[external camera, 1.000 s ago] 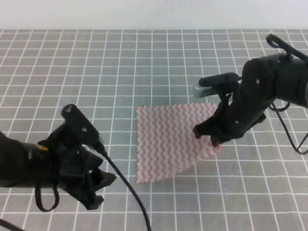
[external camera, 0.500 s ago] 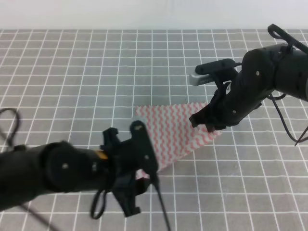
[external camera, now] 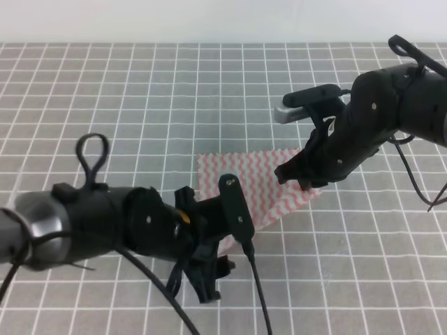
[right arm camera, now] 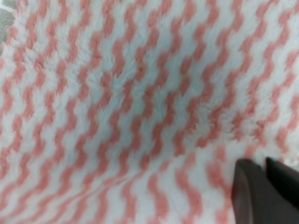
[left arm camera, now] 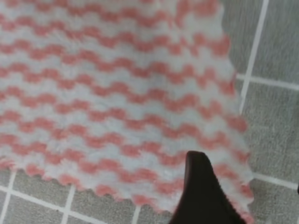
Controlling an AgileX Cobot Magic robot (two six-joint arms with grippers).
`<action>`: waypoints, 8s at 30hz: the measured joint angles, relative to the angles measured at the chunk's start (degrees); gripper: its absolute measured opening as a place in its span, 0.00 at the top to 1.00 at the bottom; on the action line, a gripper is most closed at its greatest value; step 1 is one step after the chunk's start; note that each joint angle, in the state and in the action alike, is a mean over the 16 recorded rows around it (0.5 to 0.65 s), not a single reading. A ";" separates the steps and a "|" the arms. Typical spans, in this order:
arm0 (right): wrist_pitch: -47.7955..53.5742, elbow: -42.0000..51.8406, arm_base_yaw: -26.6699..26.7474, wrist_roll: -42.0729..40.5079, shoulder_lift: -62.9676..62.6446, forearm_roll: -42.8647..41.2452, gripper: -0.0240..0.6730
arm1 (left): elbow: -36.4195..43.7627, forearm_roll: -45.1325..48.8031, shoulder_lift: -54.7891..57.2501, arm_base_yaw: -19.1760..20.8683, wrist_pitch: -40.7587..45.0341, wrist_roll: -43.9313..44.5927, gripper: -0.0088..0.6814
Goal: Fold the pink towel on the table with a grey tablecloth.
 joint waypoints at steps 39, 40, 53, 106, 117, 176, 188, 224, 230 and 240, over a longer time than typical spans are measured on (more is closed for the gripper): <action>-0.85 -0.03 0.00 -0.01 0.34 -0.77 0.99 | -0.58 7.32 4.34 0.03 -6.81 -8.35 0.88; -0.76 -0.03 -0.09 0.01 0.28 -0.86 0.99 | -0.61 7.32 4.34 0.08 -7.16 -8.58 0.89; -0.48 -0.02 -1.87 0.15 0.21 -1.69 0.99 | -5.62 7.49 4.81 4.12 -6.32 -13.30 0.99; -16.80 -1.35 -3.33 0.12 6.15 -2.17 0.99 | -28.69 17.41 19.90 10.54 1.47 -19.90 0.99; -17.40 -1.83 -4.72 0.10 6.37 -1.92 0.98 | -30.41 17.73 21.81 10.92 0.12 -19.90 0.99; 0.60 -11.86 -6.53 3.27 12.91 1.76 0.43 | -37.71 7.72 20.63 13.58 11.96 -27.46 0.90; 0.56 -12.14 -6.53 3.20 15.47 3.29 0.54 | -38.19 6.97 25.79 13.58 17.32 -27.09 0.99; 9.37 -21.96 -5.14 -9.31 15.75 16.87 0.98 | -38.16 7.50 14.72 16.68 20.44 -27.10 0.99; 9.00 -22.10 -4.65 -11.58 15.86 21.63 0.98 | -38.13 7.33 7.63 19.06 23.31 -27.23 0.99; 4.79 -22.20 -0.62 -14.76 16.14 27.45 0.98 | -38.13 6.95 1.15 20.57 29.22 -27.48 0.99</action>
